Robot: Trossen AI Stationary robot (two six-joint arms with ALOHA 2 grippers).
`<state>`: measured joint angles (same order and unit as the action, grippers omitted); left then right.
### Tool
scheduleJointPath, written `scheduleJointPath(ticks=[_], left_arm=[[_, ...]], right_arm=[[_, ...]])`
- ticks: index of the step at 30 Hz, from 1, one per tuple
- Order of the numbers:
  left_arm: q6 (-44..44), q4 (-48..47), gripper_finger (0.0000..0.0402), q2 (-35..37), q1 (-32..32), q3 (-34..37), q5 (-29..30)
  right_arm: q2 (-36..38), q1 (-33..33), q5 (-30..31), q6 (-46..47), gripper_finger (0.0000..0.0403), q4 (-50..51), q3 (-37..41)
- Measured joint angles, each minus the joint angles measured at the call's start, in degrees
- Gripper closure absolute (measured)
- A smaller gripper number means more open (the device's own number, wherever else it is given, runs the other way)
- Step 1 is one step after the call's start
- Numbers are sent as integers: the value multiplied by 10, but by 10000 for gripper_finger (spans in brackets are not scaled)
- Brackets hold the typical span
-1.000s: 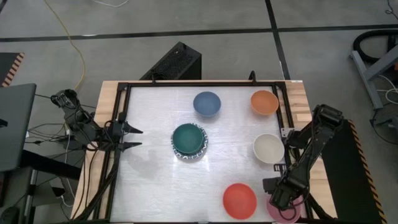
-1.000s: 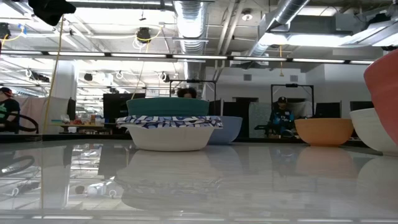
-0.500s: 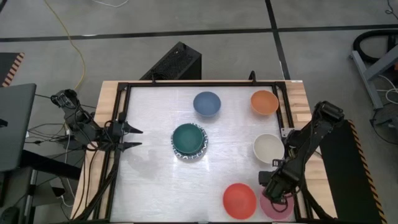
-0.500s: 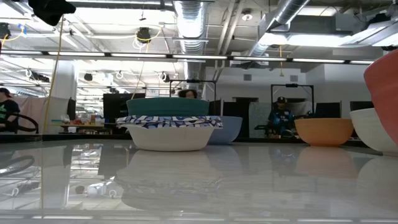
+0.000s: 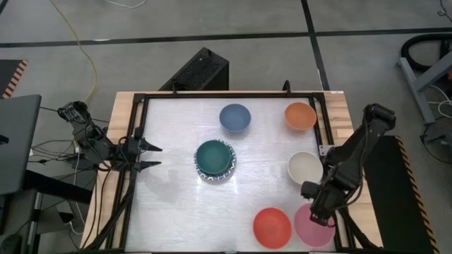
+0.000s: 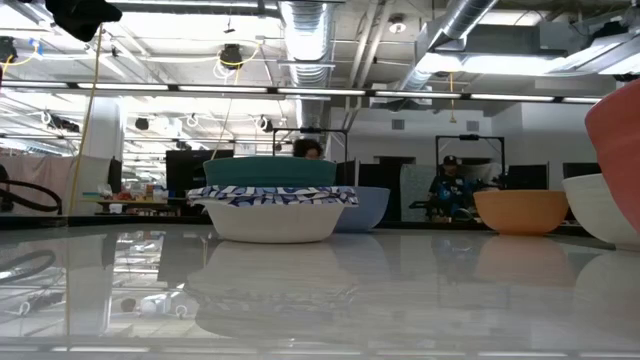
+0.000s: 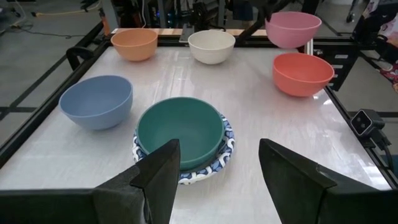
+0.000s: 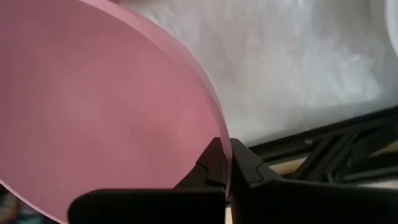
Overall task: Nest bowls inside each other
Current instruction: Stack the pink bowl on top of the green bowl
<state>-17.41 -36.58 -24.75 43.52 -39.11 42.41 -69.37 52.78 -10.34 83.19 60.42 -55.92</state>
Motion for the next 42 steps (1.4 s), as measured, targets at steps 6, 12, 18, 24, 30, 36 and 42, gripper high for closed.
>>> scheduleJointPath(ticks=[6, 12, 18, 24, 30, 36, 42], left_arm=[[0, 0, 194, 0, 0, 0, 0], [0, 0, 194, 0, 0, 0, 1], [2, 0, 194, 0, 0, 0, 3], [2, 0, 194, 0, 0, 0, 3], [2, -1, 194, 0, 0, 0, 3], [2, -2, 194, 0, 0, 0, 3], [7, -2, 194, 0, 0, 0, 4]], right_arm=[[33, -19, 29, 68, 396, -14, 0], [53, -78, 46, 50, 396, -61, -1], [53, -168, 73, -26, 396, -75, -28], [52, -275, 95, -152, 396, -155, -46], [14, -371, 90, -264, 396, -188, -85], [-63, -448, 90, -324, 395, -192, -150], [-158, -500, 90, -339, 395, -189, -231]])
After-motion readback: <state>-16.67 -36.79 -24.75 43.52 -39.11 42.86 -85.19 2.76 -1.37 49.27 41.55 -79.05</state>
